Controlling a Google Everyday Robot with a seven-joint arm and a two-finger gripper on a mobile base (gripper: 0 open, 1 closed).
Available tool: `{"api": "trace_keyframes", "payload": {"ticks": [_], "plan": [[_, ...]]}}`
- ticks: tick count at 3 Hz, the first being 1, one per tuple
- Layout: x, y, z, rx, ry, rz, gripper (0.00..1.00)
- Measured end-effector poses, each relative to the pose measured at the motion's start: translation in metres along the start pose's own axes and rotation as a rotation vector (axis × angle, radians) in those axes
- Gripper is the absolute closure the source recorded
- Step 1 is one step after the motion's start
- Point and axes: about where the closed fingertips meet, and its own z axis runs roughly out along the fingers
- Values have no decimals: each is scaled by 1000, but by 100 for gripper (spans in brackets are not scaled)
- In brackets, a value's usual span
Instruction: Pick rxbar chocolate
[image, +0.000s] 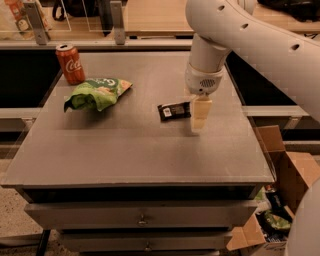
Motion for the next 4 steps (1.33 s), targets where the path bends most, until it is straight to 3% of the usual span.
{"api": "trace_keyframes", "payload": {"ticks": [2, 3, 4], "plan": [[-1, 5, 1, -20, 2, -18, 21], [-4, 9, -2, -27, 8, -38, 37], [-6, 9, -6, -32, 6, -40, 41]]}}
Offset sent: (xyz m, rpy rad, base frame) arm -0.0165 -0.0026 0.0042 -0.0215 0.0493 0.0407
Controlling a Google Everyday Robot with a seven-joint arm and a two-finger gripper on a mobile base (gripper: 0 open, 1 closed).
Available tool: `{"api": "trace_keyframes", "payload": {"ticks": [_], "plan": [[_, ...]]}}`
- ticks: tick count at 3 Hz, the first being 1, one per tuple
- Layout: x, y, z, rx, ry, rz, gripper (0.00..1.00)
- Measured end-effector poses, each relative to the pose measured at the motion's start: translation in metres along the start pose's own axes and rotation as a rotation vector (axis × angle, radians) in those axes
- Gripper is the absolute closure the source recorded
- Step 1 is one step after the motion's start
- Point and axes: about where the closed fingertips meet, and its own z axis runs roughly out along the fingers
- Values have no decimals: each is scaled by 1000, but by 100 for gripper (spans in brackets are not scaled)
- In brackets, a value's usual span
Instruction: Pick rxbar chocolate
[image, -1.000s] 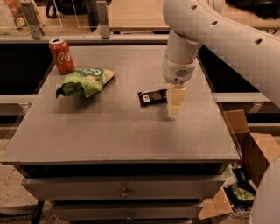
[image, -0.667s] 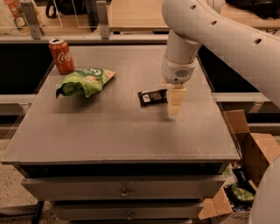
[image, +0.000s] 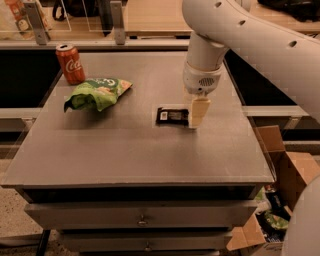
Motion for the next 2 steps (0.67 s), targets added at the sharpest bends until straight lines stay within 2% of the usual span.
{"api": "trace_keyframes", "payload": {"ticks": [2], "plan": [[-9, -3, 0, -19, -8, 3, 53]]}}
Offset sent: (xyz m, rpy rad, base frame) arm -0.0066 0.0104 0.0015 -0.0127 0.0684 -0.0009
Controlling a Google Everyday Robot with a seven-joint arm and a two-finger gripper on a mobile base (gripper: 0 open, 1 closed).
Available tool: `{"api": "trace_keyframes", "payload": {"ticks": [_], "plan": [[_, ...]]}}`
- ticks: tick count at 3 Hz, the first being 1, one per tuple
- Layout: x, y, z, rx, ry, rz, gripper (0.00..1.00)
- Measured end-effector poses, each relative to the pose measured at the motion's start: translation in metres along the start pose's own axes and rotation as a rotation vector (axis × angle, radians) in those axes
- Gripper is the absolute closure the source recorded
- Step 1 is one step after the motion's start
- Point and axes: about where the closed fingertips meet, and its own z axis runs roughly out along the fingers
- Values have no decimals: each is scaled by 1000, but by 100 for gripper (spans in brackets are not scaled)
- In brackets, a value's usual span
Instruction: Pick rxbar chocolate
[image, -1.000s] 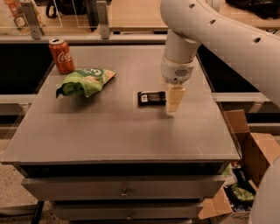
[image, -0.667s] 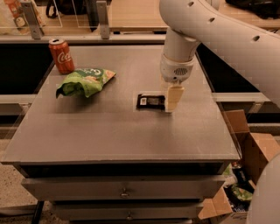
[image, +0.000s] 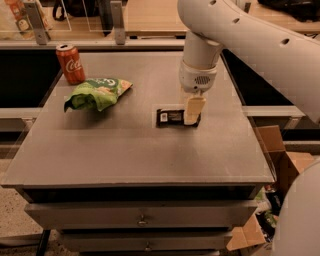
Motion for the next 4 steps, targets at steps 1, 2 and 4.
{"api": "trace_keyframes", "payload": {"ticks": [1, 2, 4], "plan": [[-1, 0, 1, -2, 0, 1, 53], [-1, 0, 6, -13, -4, 9, 63], [-2, 3, 1, -17, -68, 22, 100]]}}
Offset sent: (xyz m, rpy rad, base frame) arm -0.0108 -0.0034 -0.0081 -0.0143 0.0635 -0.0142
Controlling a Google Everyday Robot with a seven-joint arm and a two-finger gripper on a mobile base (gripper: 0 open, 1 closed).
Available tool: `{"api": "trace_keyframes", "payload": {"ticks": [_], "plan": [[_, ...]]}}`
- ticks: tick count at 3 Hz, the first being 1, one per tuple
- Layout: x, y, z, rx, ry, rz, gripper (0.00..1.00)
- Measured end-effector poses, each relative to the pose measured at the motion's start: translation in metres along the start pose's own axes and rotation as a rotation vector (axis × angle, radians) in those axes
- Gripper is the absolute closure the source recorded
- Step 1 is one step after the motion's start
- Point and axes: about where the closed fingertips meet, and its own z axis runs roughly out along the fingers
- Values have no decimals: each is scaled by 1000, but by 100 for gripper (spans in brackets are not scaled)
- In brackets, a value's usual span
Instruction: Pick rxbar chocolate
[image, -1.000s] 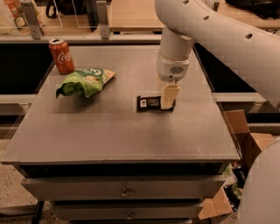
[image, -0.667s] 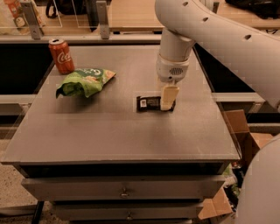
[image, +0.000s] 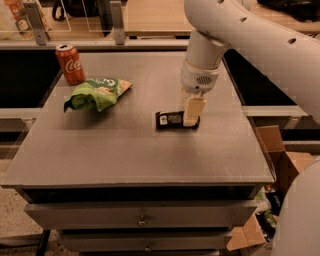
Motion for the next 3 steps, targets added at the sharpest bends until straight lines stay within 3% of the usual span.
{"api": "trace_keyframes", "payload": {"ticks": [1, 2, 3], "plan": [[-2, 2, -16, 19, -41, -1, 100], [-8, -3, -41, 72, -91, 8, 100], [-10, -6, -40, 80, -95, 8, 100]]}}
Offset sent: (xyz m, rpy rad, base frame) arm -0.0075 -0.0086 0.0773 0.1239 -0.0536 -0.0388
